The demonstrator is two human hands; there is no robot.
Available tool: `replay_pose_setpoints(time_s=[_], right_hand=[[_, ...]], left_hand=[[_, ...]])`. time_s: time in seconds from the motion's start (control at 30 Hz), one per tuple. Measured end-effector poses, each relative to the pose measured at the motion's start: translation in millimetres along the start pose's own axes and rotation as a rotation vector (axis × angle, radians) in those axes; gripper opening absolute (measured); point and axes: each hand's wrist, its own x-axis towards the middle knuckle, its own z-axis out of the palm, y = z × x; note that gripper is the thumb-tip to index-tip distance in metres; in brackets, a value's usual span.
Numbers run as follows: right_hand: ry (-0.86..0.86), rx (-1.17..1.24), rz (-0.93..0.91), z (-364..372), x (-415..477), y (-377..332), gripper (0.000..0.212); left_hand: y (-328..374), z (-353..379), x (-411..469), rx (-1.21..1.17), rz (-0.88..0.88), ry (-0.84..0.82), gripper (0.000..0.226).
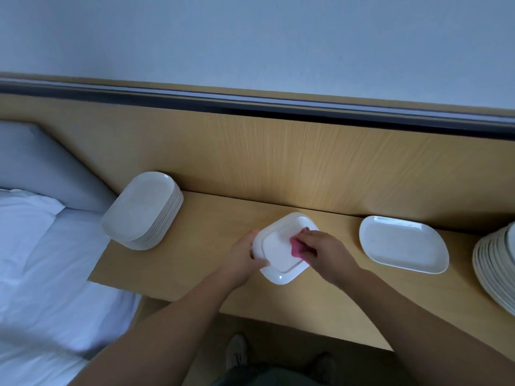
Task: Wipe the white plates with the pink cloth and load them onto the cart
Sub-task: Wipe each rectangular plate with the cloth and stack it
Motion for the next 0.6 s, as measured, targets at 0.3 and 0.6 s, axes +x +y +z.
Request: replay_pose_setpoints(time_s=[0.3,0.6], right_hand=[[0.041,0.056,-0.154,-38.9,7.9,-22.3,0.011],[0.056,0.118,-0.283,-49.0,35.4,-52.4,0.038]], left_hand=[[34.8,-7.9,-30.2,0.019,0.056,0.19,0.016],[35.2,-54.2,-67.7,0.199,0.11,0.561,0.008]])
